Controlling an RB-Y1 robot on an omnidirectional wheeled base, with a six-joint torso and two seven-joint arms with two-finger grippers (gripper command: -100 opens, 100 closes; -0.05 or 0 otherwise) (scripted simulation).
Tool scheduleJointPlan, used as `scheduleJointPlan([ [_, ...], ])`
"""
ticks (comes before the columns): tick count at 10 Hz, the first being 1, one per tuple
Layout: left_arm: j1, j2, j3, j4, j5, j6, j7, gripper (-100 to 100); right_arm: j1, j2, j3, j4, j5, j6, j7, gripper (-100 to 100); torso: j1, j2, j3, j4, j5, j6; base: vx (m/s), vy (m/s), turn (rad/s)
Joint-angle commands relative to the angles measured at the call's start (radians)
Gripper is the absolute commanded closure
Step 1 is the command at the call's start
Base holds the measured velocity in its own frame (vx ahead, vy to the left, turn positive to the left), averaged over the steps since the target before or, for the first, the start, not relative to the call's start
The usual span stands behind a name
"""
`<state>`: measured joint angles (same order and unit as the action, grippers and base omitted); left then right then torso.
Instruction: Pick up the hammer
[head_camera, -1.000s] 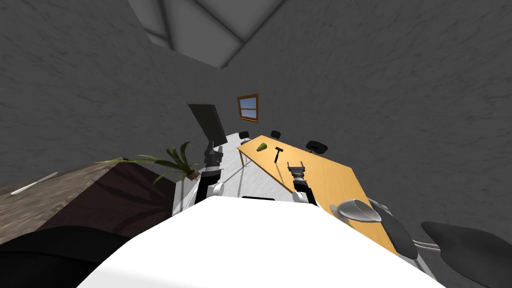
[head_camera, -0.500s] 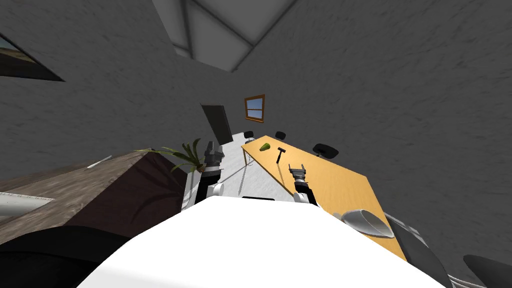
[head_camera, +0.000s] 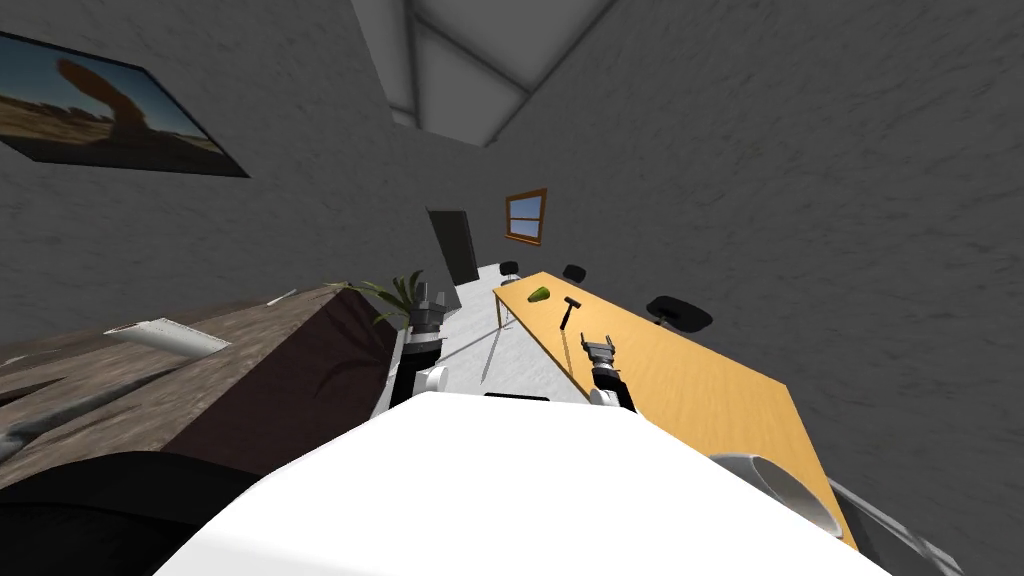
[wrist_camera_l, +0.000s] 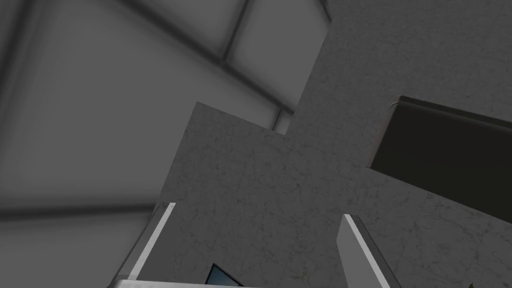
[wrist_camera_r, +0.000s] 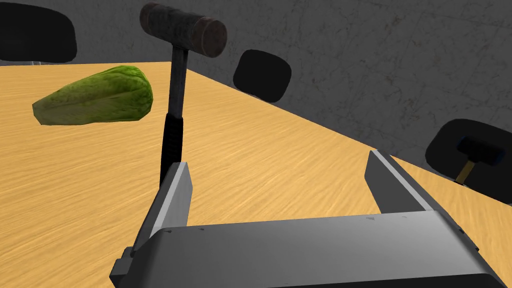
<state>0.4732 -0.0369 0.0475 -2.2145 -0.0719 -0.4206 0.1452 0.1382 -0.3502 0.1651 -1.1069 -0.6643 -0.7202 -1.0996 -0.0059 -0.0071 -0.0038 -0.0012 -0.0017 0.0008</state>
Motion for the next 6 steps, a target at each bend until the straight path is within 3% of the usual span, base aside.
scheduleJointPlan([
  [1,0.0,0.0,0.0,0.0,0.0,0.0,0.0,0,-0.006,-0.004,0.005,0.042,-0.011,-0.011,-0.034,-100,0.0,0.0,0.0,0.0,0.0,0.0,-0.032,-0.06,0.245],
  [3,0.0,0.0,0.0,0.0,0.0,0.0,0.0,0,-0.023,-0.015,0.015,0.098,-0.035,-0.035,-0.09,-100,-0.002,0.0,0.0,0.0,0.0,0.0,-0.037,-0.069,0.303],
  [4,0.0,0.0,0.0,0.0,0.0,0.0,0.0,0,-0.023,-0.015,0.015,0.11,-0.035,-0.035,-0.09,-100,-0.002,0.0,0.0,0.0,0.0,0.001,-0.012,-0.043,-0.007],
  [5,0.0,0.0,0.0,0.0,0.0,0.0,0.0,0,-0.041,-0.027,0.025,0.147,-0.056,-0.059,-0.136,-100,-0.001,-0.001,-0.001,0.0,0.0,0.002,-0.016,-0.057,0.28],
  [6,0.0,0.0,0.0,0.0,0.0,0.0,0.0,0,-0.041,-0.027,0.025,0.17,-0.056,-0.059,-0.145,-100,-0.001,-0.001,-0.001,0.0,0.0,0.0,-0.018,-0.054,0.249],
])
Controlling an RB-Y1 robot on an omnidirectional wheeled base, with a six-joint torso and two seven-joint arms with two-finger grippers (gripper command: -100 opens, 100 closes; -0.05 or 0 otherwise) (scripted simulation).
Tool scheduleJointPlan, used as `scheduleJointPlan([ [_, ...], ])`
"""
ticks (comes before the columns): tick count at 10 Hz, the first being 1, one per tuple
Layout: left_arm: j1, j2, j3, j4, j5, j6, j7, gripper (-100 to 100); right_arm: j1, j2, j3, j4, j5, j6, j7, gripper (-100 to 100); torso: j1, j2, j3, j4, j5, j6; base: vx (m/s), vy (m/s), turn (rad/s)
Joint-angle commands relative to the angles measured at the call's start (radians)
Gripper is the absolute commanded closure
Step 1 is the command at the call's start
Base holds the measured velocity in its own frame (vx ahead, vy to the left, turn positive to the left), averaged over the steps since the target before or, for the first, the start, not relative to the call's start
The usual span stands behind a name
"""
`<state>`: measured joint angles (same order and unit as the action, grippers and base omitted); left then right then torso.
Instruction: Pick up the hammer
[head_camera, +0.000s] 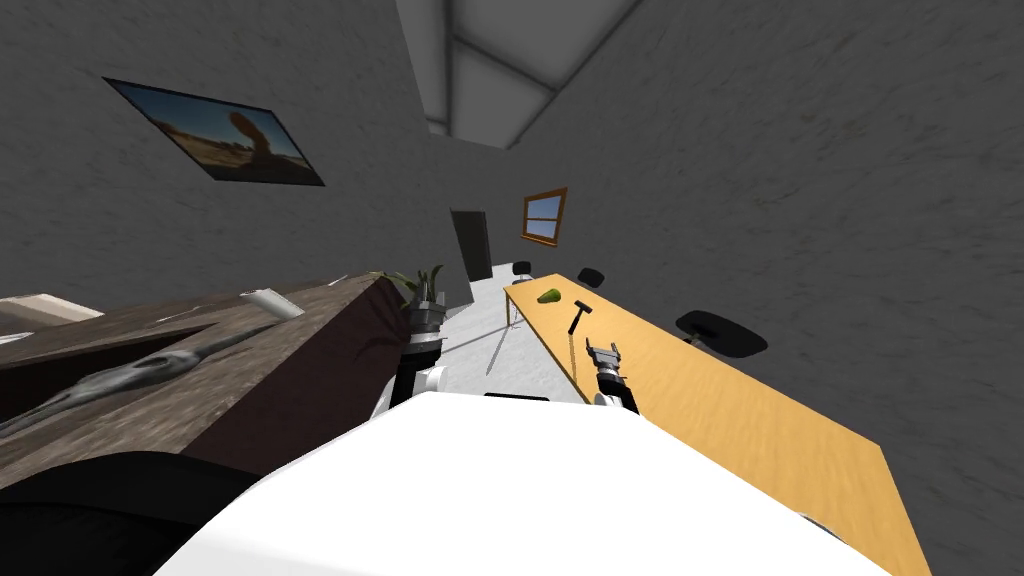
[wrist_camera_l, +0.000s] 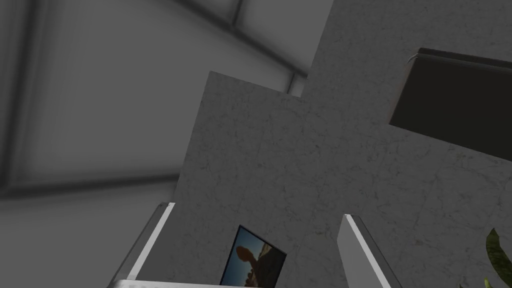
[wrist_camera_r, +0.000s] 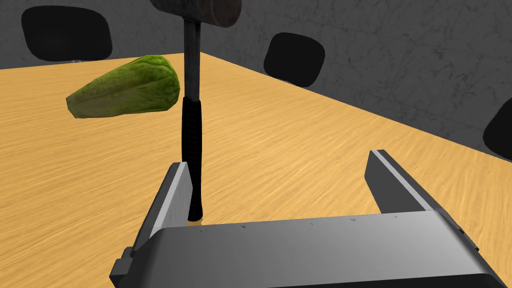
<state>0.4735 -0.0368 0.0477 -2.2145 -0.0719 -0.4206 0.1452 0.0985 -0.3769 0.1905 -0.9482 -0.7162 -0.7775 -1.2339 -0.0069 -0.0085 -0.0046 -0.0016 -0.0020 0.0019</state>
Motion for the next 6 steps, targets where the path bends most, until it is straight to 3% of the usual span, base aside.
scheduleJointPlan([
  [1,0.0,0.0,0.0,0.0,0.0,0.0,0.0,0,-0.018,-0.012,0.01,0.05,-0.023,-0.026,-0.05,-100,0.0,0.0,0.0,0.0,0.0,0.0,-0.027,-0.06,0.366],
  [3,0.0,0.0,0.0,0.0,0.0,0.0,0.0,0,-0.033,-0.023,0.02,0.123,-0.04,-0.051,-0.105,-100,0.0,0.0,0.0,0.0,0.0,0.0,-0.027,-0.062,0.298],
  [5,0.0,0.0,0.0,0.0,0.0,0.0,0.0,0,-0.033,-0.023,0.02,0.148,-0.04,-0.051,-0.115,-100,-0.001,0.0,0.0,0.0,0.0,0.001,-0.011,-0.042,0.079],
  [6,0.0,0.0,0.0,0.0,0.0,0.0,0.0,0,-0.048,-0.034,0.031,0.178,-0.056,-0.076,-0.157,-100,0.001,-0.001,-0.001,0.0,0.0,0.001,-0.01,-0.04,0.361],
])
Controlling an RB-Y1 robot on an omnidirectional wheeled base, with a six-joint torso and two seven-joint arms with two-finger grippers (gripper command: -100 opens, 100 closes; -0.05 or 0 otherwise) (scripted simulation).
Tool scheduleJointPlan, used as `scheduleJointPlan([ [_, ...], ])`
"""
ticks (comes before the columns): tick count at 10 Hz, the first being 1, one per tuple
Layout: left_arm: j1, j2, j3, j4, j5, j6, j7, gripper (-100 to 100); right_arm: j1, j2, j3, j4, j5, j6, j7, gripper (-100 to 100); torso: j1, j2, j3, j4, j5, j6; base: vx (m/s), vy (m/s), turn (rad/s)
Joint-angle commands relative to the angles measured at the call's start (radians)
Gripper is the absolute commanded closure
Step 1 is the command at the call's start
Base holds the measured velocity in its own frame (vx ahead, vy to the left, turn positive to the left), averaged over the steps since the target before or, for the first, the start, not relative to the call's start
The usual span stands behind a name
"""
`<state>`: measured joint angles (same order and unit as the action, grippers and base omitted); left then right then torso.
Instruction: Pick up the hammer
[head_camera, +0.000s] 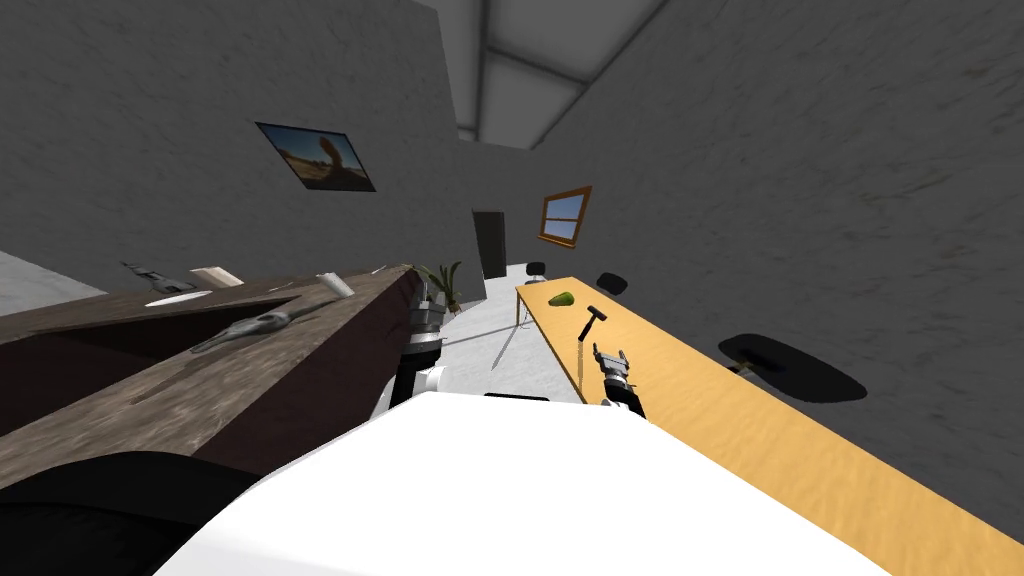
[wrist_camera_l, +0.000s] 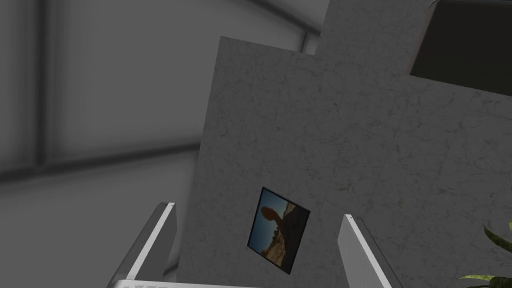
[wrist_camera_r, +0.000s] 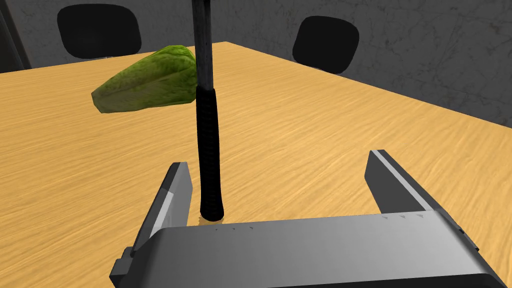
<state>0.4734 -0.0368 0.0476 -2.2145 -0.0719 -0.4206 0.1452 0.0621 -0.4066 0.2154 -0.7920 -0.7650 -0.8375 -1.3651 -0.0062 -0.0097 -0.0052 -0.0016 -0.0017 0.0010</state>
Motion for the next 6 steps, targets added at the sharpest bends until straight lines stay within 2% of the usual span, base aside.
scheduleJointPlan([
  [1,0.0,0.0,0.0,0.0,0.0,0.0,0.0,0,-0.012,-0.004,0.006,0.05,-0.007,-0.016,-0.033,-100,0.0,0.0,0.0,0.0,0.0,0.0,-0.009,-0.056,0.215],
  [2,0.0,0.0,0.0,0.0,0.0,0.0,0.0,0,-0.026,-0.014,0.016,0.086,-0.02,-0.04,-0.074,-100,-0.001,0.0,0.0,0.0,0.0,0.001,-0.01,-0.065,0.33],
  [3,0.0,0.0,0.0,0.0,0.0,0.0,0.0,0,-0.026,-0.014,0.016,0.111,-0.02,-0.04,-0.08,-100,-0.002,0.0,0.0,0.0,0.0,0.0,-0.012,-0.061,0.177],
  [4,0.0,0.0,0.0,0.0,0.0,0.0,0.0,0,-0.039,-0.023,0.026,0.145,-0.032,-0.065,-0.12,-100,-0.001,0.0,0.0,0.0,0.0,0.002,-0.012,-0.05,0.301],
  [5,0.0,0.0,0.0,0.0,0.0,0.0,0.0,0,-0.039,-0.023,0.026,0.167,-0.032,-0.065,-0.125,-100,-0.001,0.0,0.0,0.0,0.0,0.001,-0.008,-0.048,0.163],
  [6,0.0,0.0,0.0,0.0,0.0,0.0,0.0,0,-0.051,-0.032,0.035,0.204,-0.041,-0.088,-0.166,-100,-0.001,0.0,0.0,0.0,0.0,0.002,-0.011,-0.054,0.28],
])
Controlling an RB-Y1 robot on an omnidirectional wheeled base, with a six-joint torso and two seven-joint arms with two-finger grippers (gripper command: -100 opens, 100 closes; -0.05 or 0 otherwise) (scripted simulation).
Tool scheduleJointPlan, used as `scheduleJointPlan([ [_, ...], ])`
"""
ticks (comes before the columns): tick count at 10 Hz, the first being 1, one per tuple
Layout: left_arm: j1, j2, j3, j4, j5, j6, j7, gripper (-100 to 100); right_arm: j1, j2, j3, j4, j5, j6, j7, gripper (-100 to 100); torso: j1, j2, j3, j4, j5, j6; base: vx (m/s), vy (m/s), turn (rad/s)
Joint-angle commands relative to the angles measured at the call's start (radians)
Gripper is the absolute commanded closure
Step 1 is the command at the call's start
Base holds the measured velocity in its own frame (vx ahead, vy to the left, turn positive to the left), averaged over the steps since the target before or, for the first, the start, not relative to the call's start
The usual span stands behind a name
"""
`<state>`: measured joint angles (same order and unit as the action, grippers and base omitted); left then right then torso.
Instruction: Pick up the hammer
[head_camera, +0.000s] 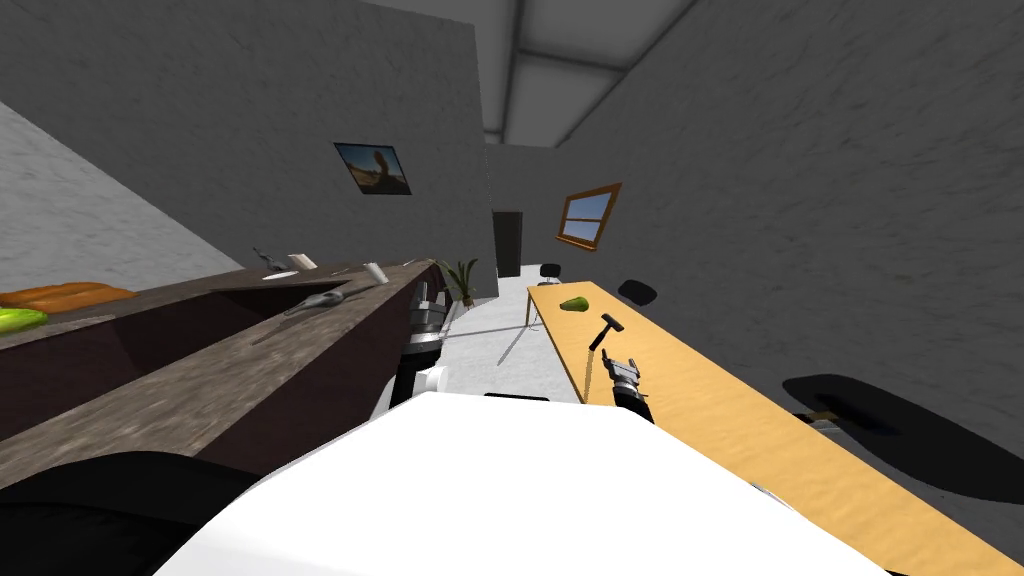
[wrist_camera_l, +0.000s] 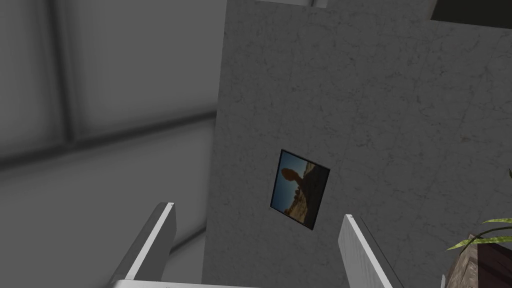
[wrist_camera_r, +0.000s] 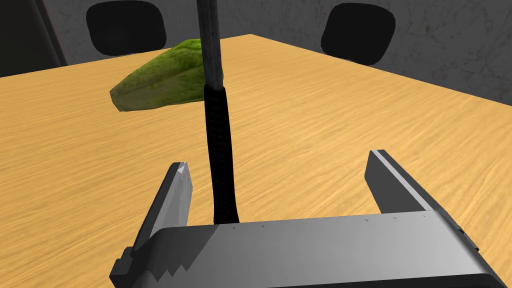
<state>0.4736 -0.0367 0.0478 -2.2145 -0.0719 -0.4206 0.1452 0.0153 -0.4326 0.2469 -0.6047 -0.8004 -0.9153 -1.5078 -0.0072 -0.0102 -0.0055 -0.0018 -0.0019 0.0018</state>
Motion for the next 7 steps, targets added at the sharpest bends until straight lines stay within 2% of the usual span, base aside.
scheduleJointPlan([
  [1,0.0,0.0,0.0,0.0,0.0,0.0,0.0,0,-0.005,-0.006,0.004,0.031,-0.006,-0.01,-0.023,-100,0.0,0.0,0.0,0.0,0.0,0.0,0.003,-0.055,0.169],
  [4,0.0,0.0,0.0,0.0,0.0,0.0,0.0,0,-0.034,-0.025,0.03,0.159,-0.026,-0.073,-0.127,-100,-0.001,-0.001,0.0,0.0,0.0,0.0,-0.001,-0.07,0.379],
  [6,0.0,0.0,0.0,0.0,0.0,0.0,0.0,0,-0.034,-0.025,0.03,0.159,-0.026,-0.073,-0.127,-100,-0.001,-0.001,-0.001,0.0,0.0,0.002,-0.002,-0.043,-0.001],
  [7,0.0,0.0,0.0,0.0,0.0,0.0,0.0,0,-0.042,-0.029,0.037,0.192,-0.029,-0.09,-0.155,-100,0.002,-0.001,-0.001,0.0,0.0,0.002,-0.002,-0.015,0.17],
])
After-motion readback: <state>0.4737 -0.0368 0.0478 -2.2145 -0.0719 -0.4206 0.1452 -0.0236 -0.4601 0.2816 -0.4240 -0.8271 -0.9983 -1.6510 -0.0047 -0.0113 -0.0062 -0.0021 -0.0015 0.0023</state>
